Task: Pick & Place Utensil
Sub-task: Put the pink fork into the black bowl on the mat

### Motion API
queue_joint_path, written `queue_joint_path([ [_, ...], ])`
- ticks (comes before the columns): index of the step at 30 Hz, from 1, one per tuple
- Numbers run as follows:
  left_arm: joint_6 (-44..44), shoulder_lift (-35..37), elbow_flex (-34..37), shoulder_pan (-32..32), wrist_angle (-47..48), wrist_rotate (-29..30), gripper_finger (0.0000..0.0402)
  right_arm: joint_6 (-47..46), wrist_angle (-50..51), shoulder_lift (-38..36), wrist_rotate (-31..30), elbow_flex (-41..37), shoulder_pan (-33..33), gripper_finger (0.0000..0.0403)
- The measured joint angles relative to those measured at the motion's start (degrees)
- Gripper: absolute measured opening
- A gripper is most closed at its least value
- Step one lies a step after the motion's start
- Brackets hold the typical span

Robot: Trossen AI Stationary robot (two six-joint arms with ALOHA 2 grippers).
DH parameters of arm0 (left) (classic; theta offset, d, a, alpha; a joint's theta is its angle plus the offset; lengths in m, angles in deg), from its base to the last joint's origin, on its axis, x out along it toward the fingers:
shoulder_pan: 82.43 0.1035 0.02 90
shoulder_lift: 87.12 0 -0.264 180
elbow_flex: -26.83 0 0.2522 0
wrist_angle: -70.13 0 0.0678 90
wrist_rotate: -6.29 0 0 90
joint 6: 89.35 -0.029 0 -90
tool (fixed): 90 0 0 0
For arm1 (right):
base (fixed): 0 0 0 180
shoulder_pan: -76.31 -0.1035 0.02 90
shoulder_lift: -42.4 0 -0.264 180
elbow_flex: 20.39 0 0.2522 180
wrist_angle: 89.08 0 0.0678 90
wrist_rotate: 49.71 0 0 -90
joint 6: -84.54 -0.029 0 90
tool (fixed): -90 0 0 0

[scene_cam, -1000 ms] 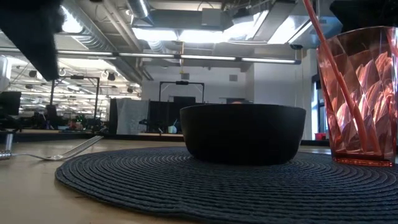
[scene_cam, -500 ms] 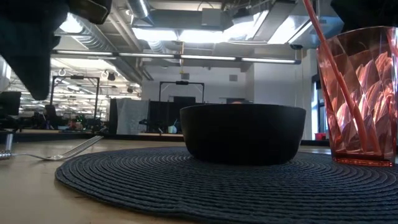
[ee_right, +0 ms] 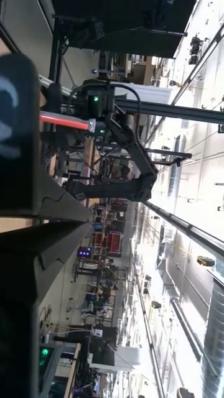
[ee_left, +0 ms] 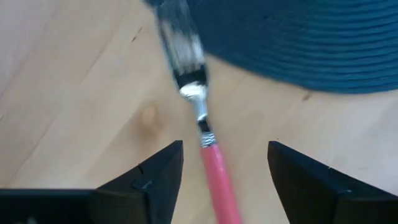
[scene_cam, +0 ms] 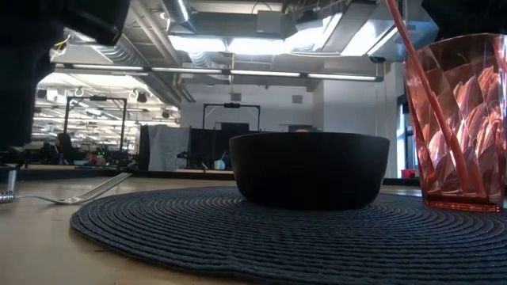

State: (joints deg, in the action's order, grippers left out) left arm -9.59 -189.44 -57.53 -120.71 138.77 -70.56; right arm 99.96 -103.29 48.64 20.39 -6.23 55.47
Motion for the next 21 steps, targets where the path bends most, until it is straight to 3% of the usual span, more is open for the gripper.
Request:
queue_joint_path([
  [21,1.65,0.04,11.52,-0.36,-12.85,-4.73,0.0222,-3.41,0.56,-0.01,0.02,0.00,-0.01,0.0016],
])
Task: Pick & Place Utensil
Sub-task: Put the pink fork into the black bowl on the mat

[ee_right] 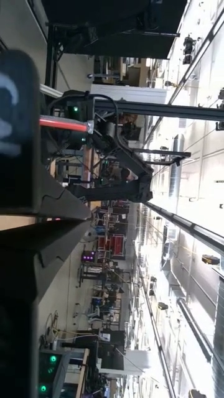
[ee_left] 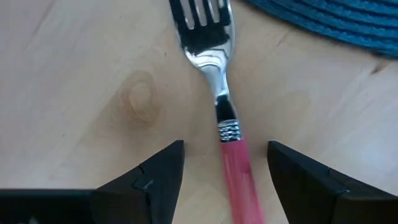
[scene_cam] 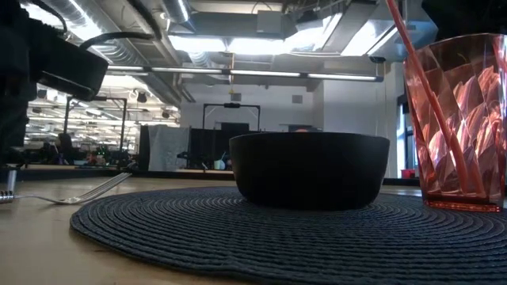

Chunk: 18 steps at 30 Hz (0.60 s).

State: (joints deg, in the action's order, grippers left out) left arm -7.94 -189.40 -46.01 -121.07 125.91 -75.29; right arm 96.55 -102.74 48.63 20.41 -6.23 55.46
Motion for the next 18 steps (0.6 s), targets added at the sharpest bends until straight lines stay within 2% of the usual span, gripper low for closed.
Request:
queue_joint_path([
  [6,4.03,0.46,3.16,-0.39,-2.00,0.36,0.0221,-1.51,-0.01,0.01,0.04,0.00,0.01,0.0016],
  [12,4.83,0.34,3.18,-0.68,-1.61,0.14,0.0215,-3.26,0.01,0.00,1.93,0.00,-0.01,0.0016],
  [15,4.41,0.27,3.25,-0.78,-1.27,0.67,0.0187,-3.21,-0.01,-0.01,2.08,0.00,-0.01,0.0016],
  [18,3.52,0.03,3.27,-0.89,-0.86,2.31,0.0133,-2.93,-0.01,0.01,2.04,0.00,-0.01,0.0016],
])
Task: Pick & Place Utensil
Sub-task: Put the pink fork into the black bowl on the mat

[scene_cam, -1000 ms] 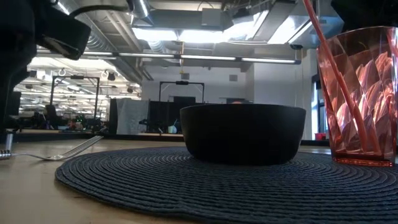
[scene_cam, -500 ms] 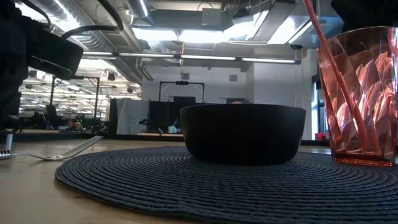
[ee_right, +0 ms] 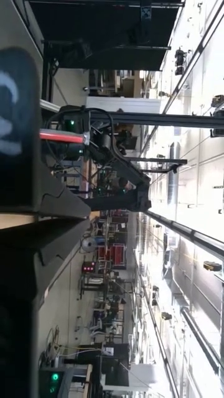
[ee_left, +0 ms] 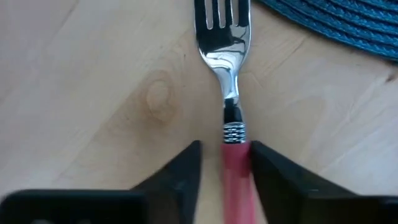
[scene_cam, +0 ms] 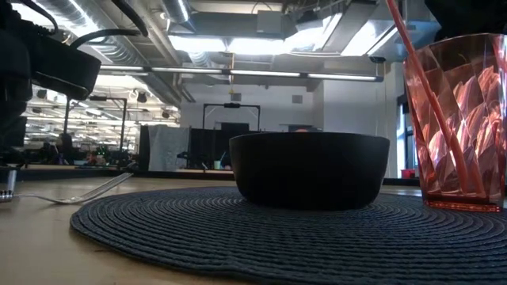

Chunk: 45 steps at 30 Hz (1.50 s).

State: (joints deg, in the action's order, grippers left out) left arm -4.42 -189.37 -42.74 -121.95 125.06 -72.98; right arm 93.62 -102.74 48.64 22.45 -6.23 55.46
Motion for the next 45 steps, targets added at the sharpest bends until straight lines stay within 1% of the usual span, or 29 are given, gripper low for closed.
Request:
queue_joint_path([
  [4,-1.56,-0.02,0.00,0.15,0.06,-0.18,0.0048,0.16,-0.50,-0.01,-0.03,0.00,-0.01,0.0016],
  [5,-2.09,-0.02,0.00,0.08,0.09,-0.14,0.0035,0.11,-0.62,-0.01,-0.02,0.00,-0.01,0.0016],
  [10,-1.69,-0.09,-0.09,-1.45,1.01,2.34,0.0034,-3.92,-0.63,-0.01,0.24,0.00,-0.01,0.0016],
  [12,-2.25,-0.16,-1.28,-2.09,2.97,3.14,0.0034,-4.39,-0.61,0.00,1.61,0.00,0.01,0.0016],
  [14,-2.69,-0.36,-3.13,-2.21,5.90,3.60,0.0034,-4.10,-0.59,0.00,2.82,0.00,0.00,0.0016],
  [15,-3.12,-0.54,-4.26,-2.27,9.11,3.67,0.0034,-3.89,-0.59,0.00,2.96,0.00,-0.01,0.0016],
  [19,-4.37,-0.39,-9.57,-1.92,15.34,5.07,0.0034,-1.63,-0.59,-0.02,2.50,0.00,0.00,0.0016],
  [21,-5.10,-0.37,-11.60,-1.79,20.58,6.80,0.0034,-1.11,-0.59,-0.01,2.46,0.00,0.01,0.0016],
  [23,-7.18,-0.37,-14.12,-1.23,22.30,9.19,0.0034,-1.11,-0.59,0.00,2.45,0.00,-0.01,0.0016],
  [27,-14.44,-0.33,-19.49,1.60,27.70,11.34,0.0034,-1.11,-1.03,-0.02,2.46,0.00,0.01,0.0016],
  [33,-30.02,-0.30,-27.56,8.36,29.09,12.83,0.0034,-1.11,-1.36,-0.01,2.46,0.00,-0.01,0.0016],
  [37,-40.37,-2.46,-33.48,12.79,29.03,14.41,0.0034,-1.74,-1.23,0.00,2.46,0.00,-0.01,0.0016],
  [41,-48.43,-8.06,-42.23,17.28,29.96,11.40,0.0034,-2.50,-1.04,0.00,2.46,0.00,-0.01,0.0016],
  [43,-52.05,-12.28,-47.60,19.32,31.67,8.01,0.0034,-1.61,-1.35,0.00,2.46,0.00,-0.01,0.0016],
  [45,-54.02,-17.29,-53.62,21.15,36.06,4.56,0.0034,-0.83,-1.46,-0.02,2.44,0.00,-0.01,0.0016],
])
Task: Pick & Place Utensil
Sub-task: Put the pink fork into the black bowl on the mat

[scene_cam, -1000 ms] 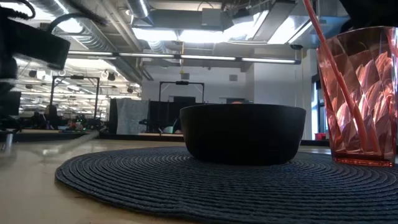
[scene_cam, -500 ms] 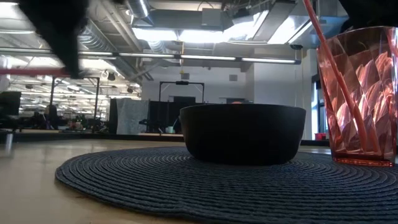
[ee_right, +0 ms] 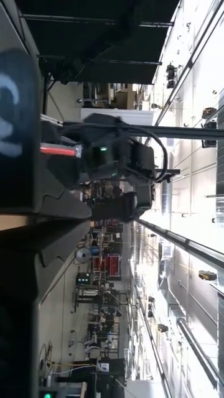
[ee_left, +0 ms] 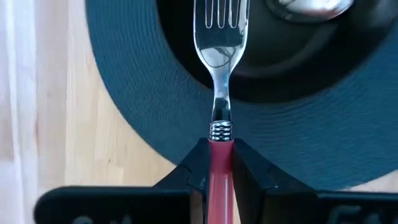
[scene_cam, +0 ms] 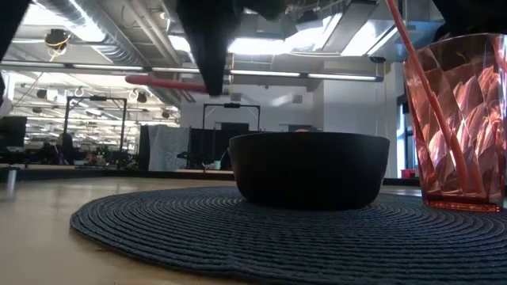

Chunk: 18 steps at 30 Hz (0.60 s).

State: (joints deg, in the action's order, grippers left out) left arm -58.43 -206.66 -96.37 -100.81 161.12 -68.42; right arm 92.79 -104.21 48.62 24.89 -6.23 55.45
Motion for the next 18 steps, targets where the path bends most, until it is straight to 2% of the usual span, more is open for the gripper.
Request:
queue_joint_path([
  [4,-1.66,-9.89,-12.61,2.39,13.04,-2.14,0.0034,-0.10,0.05,0.02,0.00,0.00,0.00,0.0016],
  [7,-4.51,-13.91,-17.85,3.49,11.16,-4.92,0.0034,-0.11,0.50,0.00,0.02,0.00,0.00,0.0016],
  [10,-6.48,-16.05,-23.61,3.63,12.06,-5.15,0.0034,-0.07,0.73,0.00,0.02,0.00,0.02,0.0016],
  [12,-6.17,-17.39,-25.50,3.58,12.80,-4.76,0.0034,-0.15,0.94,0.02,-0.04,0.00,0.00,0.0016],
  [18,-5.48,-18.10,-24.86,3.68,12.83,-5.38,0.0034,-0.28,0.94,0.02,0.00,0.00,0.00,0.0016],
])
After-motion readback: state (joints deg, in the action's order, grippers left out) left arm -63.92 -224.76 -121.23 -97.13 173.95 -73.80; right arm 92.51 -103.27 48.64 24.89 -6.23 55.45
